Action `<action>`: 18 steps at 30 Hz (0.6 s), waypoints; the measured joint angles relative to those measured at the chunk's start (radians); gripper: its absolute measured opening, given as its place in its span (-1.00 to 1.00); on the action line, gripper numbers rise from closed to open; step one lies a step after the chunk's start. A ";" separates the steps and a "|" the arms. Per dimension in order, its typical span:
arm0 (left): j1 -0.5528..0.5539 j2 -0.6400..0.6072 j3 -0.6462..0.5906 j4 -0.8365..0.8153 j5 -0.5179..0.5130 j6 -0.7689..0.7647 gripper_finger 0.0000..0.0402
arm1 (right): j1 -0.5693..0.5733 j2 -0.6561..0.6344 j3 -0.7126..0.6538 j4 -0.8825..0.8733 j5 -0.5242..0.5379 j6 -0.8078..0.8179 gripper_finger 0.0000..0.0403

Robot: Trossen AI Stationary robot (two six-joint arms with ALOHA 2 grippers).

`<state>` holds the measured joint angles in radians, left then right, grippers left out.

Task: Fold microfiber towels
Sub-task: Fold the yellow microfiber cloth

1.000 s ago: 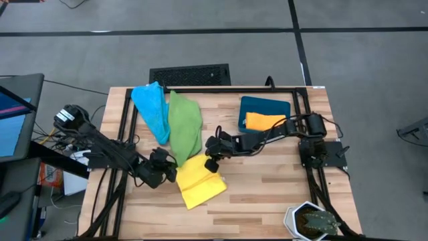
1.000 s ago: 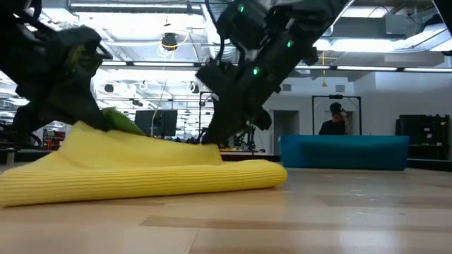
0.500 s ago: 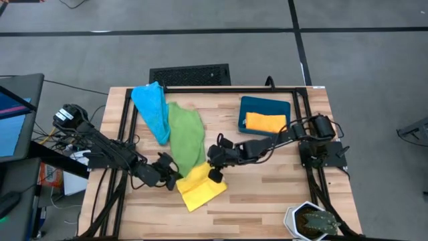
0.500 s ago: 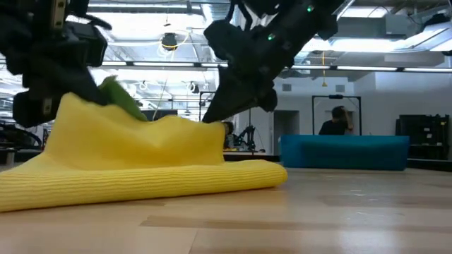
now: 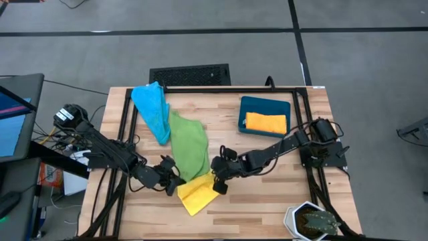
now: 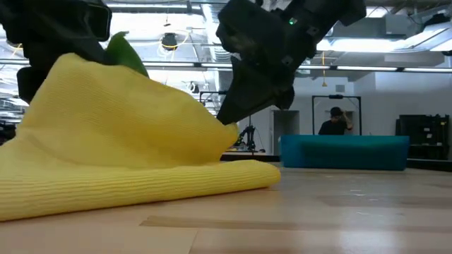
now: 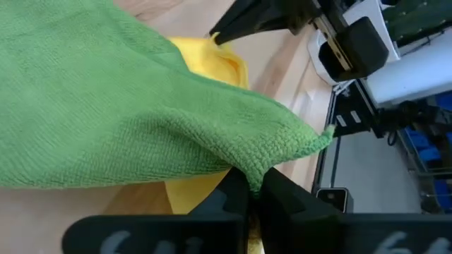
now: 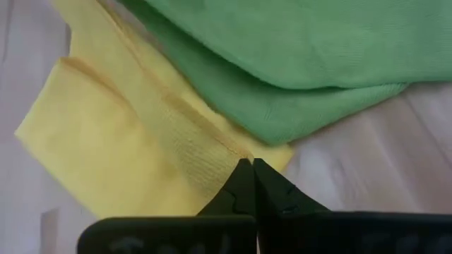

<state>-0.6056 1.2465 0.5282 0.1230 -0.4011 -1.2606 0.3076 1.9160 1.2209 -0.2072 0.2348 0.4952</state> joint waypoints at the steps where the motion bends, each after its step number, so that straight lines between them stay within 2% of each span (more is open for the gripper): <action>1: -0.003 0.008 0.000 0.004 -0.004 -0.005 -0.99 | 0.005 0.000 0.000 -0.003 0.000 0.002 -0.96; 4: -0.013 0.045 0.000 0.015 -0.003 -0.029 -0.99 | 0.019 0.000 0.000 -0.001 0.003 0.003 -0.96; 13: -0.039 0.226 0.002 0.260 0.024 -0.061 -0.98 | 0.029 0.000 0.000 -0.008 0.008 0.011 -0.95; 18: -0.049 0.280 0.058 0.261 0.065 -0.055 -0.98 | 0.045 0.000 0.000 -0.024 0.010 0.021 -0.93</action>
<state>-0.6548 1.5265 0.5866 0.3841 -0.3362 -1.3157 0.3530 1.9161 1.2213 -0.2316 0.2447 0.5163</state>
